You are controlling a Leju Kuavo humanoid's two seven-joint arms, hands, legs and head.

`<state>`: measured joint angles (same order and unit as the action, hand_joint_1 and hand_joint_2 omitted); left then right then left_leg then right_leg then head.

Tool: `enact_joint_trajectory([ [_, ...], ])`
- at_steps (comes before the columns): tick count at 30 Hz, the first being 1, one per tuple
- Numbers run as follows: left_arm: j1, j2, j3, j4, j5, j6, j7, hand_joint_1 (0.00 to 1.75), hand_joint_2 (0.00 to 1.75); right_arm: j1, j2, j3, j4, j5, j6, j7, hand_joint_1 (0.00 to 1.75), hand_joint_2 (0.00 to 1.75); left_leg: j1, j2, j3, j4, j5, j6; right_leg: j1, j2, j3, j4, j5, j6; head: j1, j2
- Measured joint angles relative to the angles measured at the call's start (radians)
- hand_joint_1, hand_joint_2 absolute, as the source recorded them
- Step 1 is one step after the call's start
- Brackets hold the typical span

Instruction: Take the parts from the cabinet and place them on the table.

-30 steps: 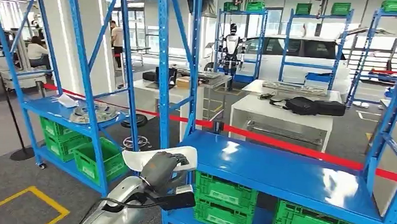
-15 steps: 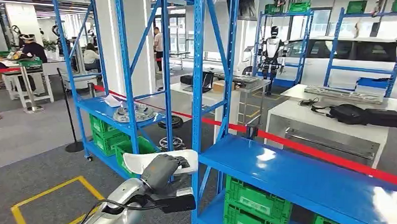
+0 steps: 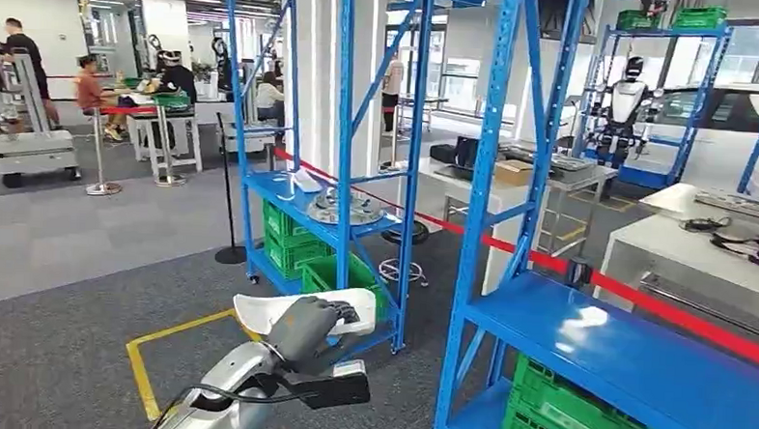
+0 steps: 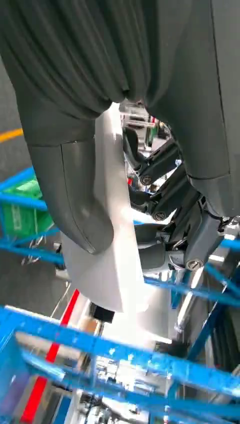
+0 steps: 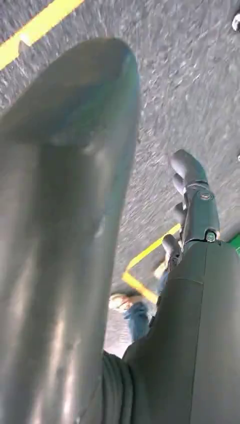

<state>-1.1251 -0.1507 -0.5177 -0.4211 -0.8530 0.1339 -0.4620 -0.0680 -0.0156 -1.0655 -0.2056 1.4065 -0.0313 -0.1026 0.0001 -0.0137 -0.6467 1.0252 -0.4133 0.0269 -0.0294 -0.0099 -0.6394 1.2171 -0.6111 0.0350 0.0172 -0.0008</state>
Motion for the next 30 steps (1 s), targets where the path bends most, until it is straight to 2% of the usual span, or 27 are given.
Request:
enact_joint_trajectory([
  [1,0.005,-0.002,0.000,0.000,0.000,-0.001,0.000,1.71,1.75,0.001,0.000,0.000,0.000,0.000,0.000,0.000,0.00,0.00,-0.003,-0.015,0.000,0.001,-0.001,0.002,0.004,0.006,-0.044,0.081,-0.027,-0.001,0.001,0.000],
  [2,0.009,-0.002,0.000,0.000,0.000,-0.001,0.000,1.71,1.75,0.001,0.000,0.000,0.000,0.000,0.000,0.000,0.00,0.00,-0.005,-0.031,0.000,0.003,-0.002,0.003,0.008,0.008,-0.075,0.127,-0.029,-0.004,0.001,0.000],
  [3,0.011,-0.002,0.000,0.001,0.000,-0.002,0.001,1.71,1.75,0.001,0.000,0.000,0.000,0.000,0.000,0.000,0.00,0.00,-0.007,-0.046,0.000,0.005,-0.002,0.003,0.010,0.009,-0.078,0.114,-0.004,-0.009,0.001,0.000],
  [4,0.011,-0.002,0.000,0.001,0.000,-0.002,0.001,1.71,1.75,0.001,0.000,0.000,0.000,0.000,0.000,0.000,0.00,0.00,-0.008,-0.060,0.000,0.008,-0.002,0.003,0.011,0.012,-0.059,0.057,0.037,-0.014,0.001,0.000],
  [5,0.011,-0.003,0.000,0.000,0.000,-0.002,0.002,1.71,1.75,0.000,0.000,0.000,0.000,0.000,0.000,0.000,0.00,0.00,-0.008,-0.074,0.000,0.010,-0.002,0.003,0.011,0.019,-0.020,-0.034,0.089,-0.018,0.002,0.000],
  [6,0.009,-0.005,0.000,-0.001,0.000,-0.002,0.003,1.71,1.75,0.000,-0.001,0.000,0.000,0.000,0.000,0.000,0.00,0.00,-0.008,-0.087,0.000,0.014,-0.003,0.001,0.010,0.041,0.021,-0.123,0.130,-0.020,0.002,0.000],
  [7,0.008,-0.008,0.000,0.000,0.000,-0.002,0.005,1.71,1.75,-0.001,-0.001,0.000,0.000,0.000,0.000,0.000,0.00,0.00,-0.009,-0.099,-0.004,0.016,-0.003,-0.005,0.007,0.084,0.036,-0.161,0.119,-0.018,0.002,0.000],
  [10,0.007,-0.011,-0.001,0.000,0.000,-0.003,0.006,1.71,1.75,-0.002,-0.001,0.000,0.000,-0.001,0.000,0.000,0.00,0.00,-0.006,-0.130,-0.011,0.007,0.007,-0.025,0.019,0.053,0.041,-0.168,0.128,-0.030,0.002,0.000],
  [11,0.007,-0.011,-0.001,0.000,0.000,-0.004,0.006,1.71,1.75,-0.003,-0.001,0.000,0.000,-0.002,0.000,-0.001,0.00,0.00,-0.006,-0.141,-0.011,0.003,0.012,-0.032,0.017,0.043,0.043,-0.171,0.132,-0.037,0.002,0.000],
  [12,0.007,-0.008,-0.001,0.000,0.000,-0.005,0.006,1.71,1.75,-0.004,0.000,0.000,0.000,-0.002,0.000,-0.003,0.00,0.00,-0.008,-0.128,-0.019,0.011,0.008,-0.035,0.007,0.028,0.047,-0.180,0.138,-0.045,0.002,0.000],
  [13,0.005,-0.007,-0.001,0.000,0.000,-0.005,0.006,1.71,1.75,-0.004,-0.001,0.000,0.000,-0.002,0.000,-0.004,0.00,0.00,-0.019,-0.065,-0.030,0.038,-0.012,-0.038,0.009,0.021,0.050,-0.183,0.139,-0.049,-0.002,0.000],
  [14,0.002,-0.008,-0.001,-0.001,0.000,-0.006,0.007,1.71,1.75,-0.001,-0.001,0.000,-0.001,-0.002,0.000,-0.004,0.00,0.00,-0.017,-0.022,-0.058,0.098,-0.048,-0.044,0.010,0.010,0.053,-0.184,0.138,-0.055,-0.005,0.000],
  [15,0.002,-0.008,-0.001,0.000,0.000,-0.007,0.005,1.71,1.75,0.003,-0.001,0.000,-0.001,-0.002,0.001,-0.003,0.00,0.00,-0.013,-0.003,-0.097,0.182,-0.089,-0.046,0.012,-0.003,0.053,-0.183,0.136,-0.059,-0.005,0.000],
  [16,0.004,-0.010,-0.002,0.000,0.000,-0.011,0.005,1.71,1.75,0.005,-0.002,0.000,-0.001,-0.003,0.001,-0.003,0.00,0.00,-0.010,0.004,-0.137,0.267,-0.124,-0.048,0.013,-0.017,0.053,-0.183,0.134,-0.060,-0.004,0.000],
  [17,0.008,-0.011,-0.002,0.000,0.000,-0.012,0.003,1.71,1.75,0.004,-0.003,0.000,-0.001,-0.003,0.001,-0.004,0.00,0.00,-0.006,0.006,-0.163,0.322,-0.138,-0.051,0.013,-0.031,0.053,-0.183,0.134,-0.060,-0.004,0.000],
  [18,0.011,-0.011,-0.002,0.000,0.001,-0.013,0.002,1.71,1.75,0.004,-0.003,0.000,-0.001,-0.003,0.001,-0.004,0.00,0.00,-0.005,0.007,-0.162,0.321,-0.127,-0.052,0.013,-0.043,0.054,-0.183,0.133,-0.060,-0.005,0.000],
  [19,0.011,-0.011,-0.002,0.000,0.004,-0.014,0.002,1.71,1.75,0.004,-0.003,0.000,-0.001,-0.005,0.001,-0.005,0.00,0.00,-0.004,0.009,-0.138,0.278,-0.099,-0.050,0.013,-0.054,0.055,-0.183,0.131,-0.059,-0.005,0.000],
  [20,0.010,-0.012,-0.002,0.000,0.006,-0.014,0.003,1.71,1.75,0.004,-0.003,0.000,-0.001,-0.006,0.000,-0.005,0.00,0.00,-0.004,0.015,-0.087,0.189,-0.057,-0.046,0.013,-0.068,0.058,-0.183,0.129,-0.057,-0.005,0.000],
  [21,0.008,-0.013,-0.002,-0.001,0.008,-0.014,0.005,1.71,1.75,0.004,-0.003,0.000,-0.001,-0.006,-0.001,-0.006,0.00,0.00,-0.008,0.035,-0.032,0.093,-0.021,-0.039,0.014,-0.080,0.062,-0.183,0.127,-0.054,-0.005,0.000],
  [22,0.006,-0.013,-0.002,-0.003,0.008,-0.014,0.006,1.71,1.75,0.004,-0.003,0.000,-0.001,-0.008,-0.002,-0.007,0.00,0.00,-0.020,0.100,0.011,0.010,-0.019,-0.027,0.015,-0.092,0.066,-0.183,0.124,-0.050,-0.005,0.000],
  [23,0.004,-0.018,-0.002,-0.006,0.009,-0.014,0.007,1.71,1.75,0.004,-0.003,0.000,-0.001,-0.008,-0.002,-0.008,0.00,0.00,-0.030,0.108,0.020,0.002,-0.021,-0.021,0.021,-0.102,0.066,-0.182,0.120,-0.043,-0.005,0.000],
  [24,0.003,-0.021,-0.002,-0.006,0.009,-0.014,0.009,1.71,1.75,0.004,-0.003,0.000,-0.001,-0.009,-0.002,-0.008,0.00,0.00,-0.027,0.086,0.018,0.000,-0.018,-0.017,0.021,-0.114,0.069,-0.185,0.119,-0.039,-0.005,0.000],
  [26,0.004,-0.021,-0.002,-0.006,0.009,-0.014,0.012,1.71,1.75,0.001,-0.002,0.000,-0.001,-0.009,-0.001,-0.007,0.00,0.00,-0.032,0.059,0.016,-0.002,-0.017,-0.011,0.020,-0.141,0.078,-0.192,0.117,-0.030,-0.004,0.000],
  [27,0.004,-0.021,-0.002,-0.008,0.009,-0.013,0.015,1.71,1.75,-0.001,0.000,0.000,-0.001,-0.009,0.001,-0.004,0.00,0.00,-0.023,0.044,0.026,-0.016,-0.008,-0.002,0.017,-0.141,0.079,-0.187,0.110,-0.022,-0.004,0.000],
  [28,0.002,-0.022,-0.002,-0.009,0.009,-0.012,0.017,1.71,1.75,-0.002,-0.001,0.000,-0.001,-0.009,0.002,-0.003,0.00,0.00,-0.020,0.033,0.028,-0.021,-0.005,0.001,0.012,-0.072,0.074,-0.170,0.098,-0.016,-0.004,0.000],
  [29,0.000,-0.026,-0.003,-0.009,0.009,-0.011,0.018,1.71,1.75,-0.001,0.000,0.000,-0.001,-0.009,0.002,-0.003,0.00,0.00,-0.018,0.024,0.028,-0.021,-0.005,0.004,0.011,-0.029,0.051,-0.123,0.068,-0.015,-0.003,0.000],
  [30,0.000,-0.029,-0.004,-0.009,0.009,-0.011,0.018,1.71,1.75,0.002,-0.001,-0.001,-0.001,-0.009,0.002,-0.002,0.00,0.00,-0.016,0.011,0.028,-0.021,-0.004,0.008,0.011,-0.010,0.016,-0.049,0.033,-0.013,-0.003,0.000],
])
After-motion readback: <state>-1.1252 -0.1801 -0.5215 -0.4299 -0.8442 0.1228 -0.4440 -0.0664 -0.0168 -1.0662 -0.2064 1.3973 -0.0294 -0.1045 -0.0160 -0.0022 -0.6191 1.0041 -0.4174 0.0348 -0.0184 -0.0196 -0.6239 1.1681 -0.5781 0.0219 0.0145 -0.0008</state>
